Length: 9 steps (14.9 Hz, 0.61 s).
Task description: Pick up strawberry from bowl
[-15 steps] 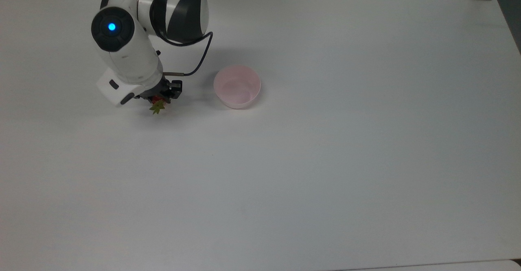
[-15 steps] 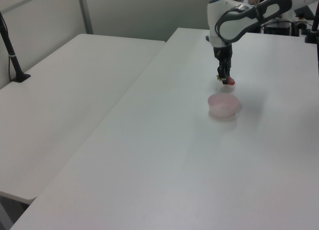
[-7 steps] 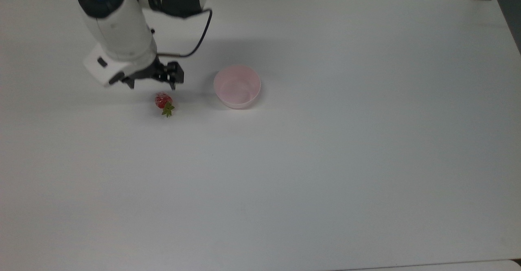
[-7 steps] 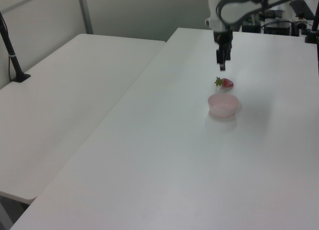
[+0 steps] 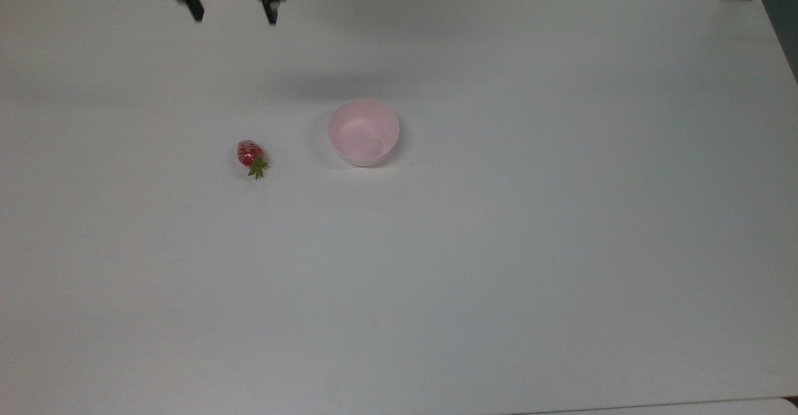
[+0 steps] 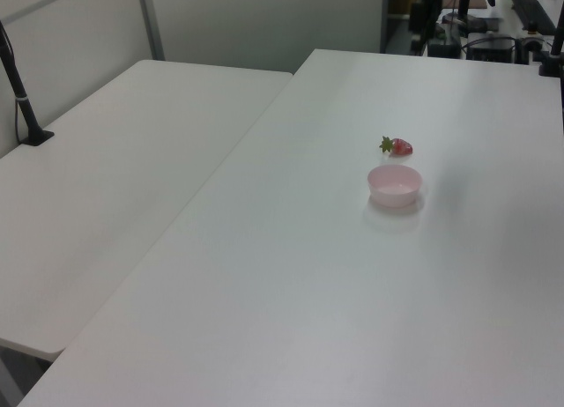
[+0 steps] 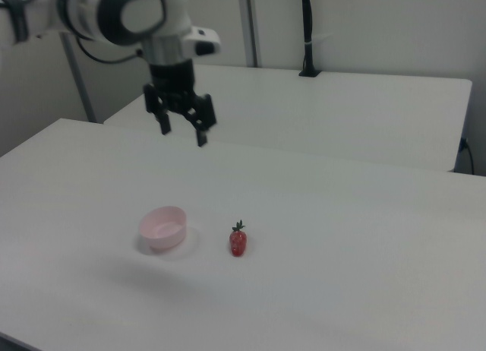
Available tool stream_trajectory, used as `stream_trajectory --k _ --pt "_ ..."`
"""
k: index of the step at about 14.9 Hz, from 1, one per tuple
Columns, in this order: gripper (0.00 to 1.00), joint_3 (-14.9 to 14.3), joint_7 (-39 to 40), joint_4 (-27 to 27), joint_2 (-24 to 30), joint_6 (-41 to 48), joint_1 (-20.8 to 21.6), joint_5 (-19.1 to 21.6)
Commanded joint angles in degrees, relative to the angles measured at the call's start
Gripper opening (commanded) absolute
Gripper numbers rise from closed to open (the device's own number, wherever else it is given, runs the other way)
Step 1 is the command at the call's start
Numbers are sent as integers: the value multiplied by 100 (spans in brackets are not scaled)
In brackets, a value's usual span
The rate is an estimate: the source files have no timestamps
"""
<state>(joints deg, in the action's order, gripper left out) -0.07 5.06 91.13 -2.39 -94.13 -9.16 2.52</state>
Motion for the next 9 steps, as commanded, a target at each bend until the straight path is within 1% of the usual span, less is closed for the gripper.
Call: stream_trajectory --k 1,3,4,7,9 --pt "100 -467 -593 265 476 149 757 82" --pt "100 -468 -524 274 503 71 845 39" --pt "100 -476 -454 265 468 26 942 -49" --pt "100 -468 -103 274 441 -132 969 -120" --pt "100 -476 -84 265 433 -158 960 -129"
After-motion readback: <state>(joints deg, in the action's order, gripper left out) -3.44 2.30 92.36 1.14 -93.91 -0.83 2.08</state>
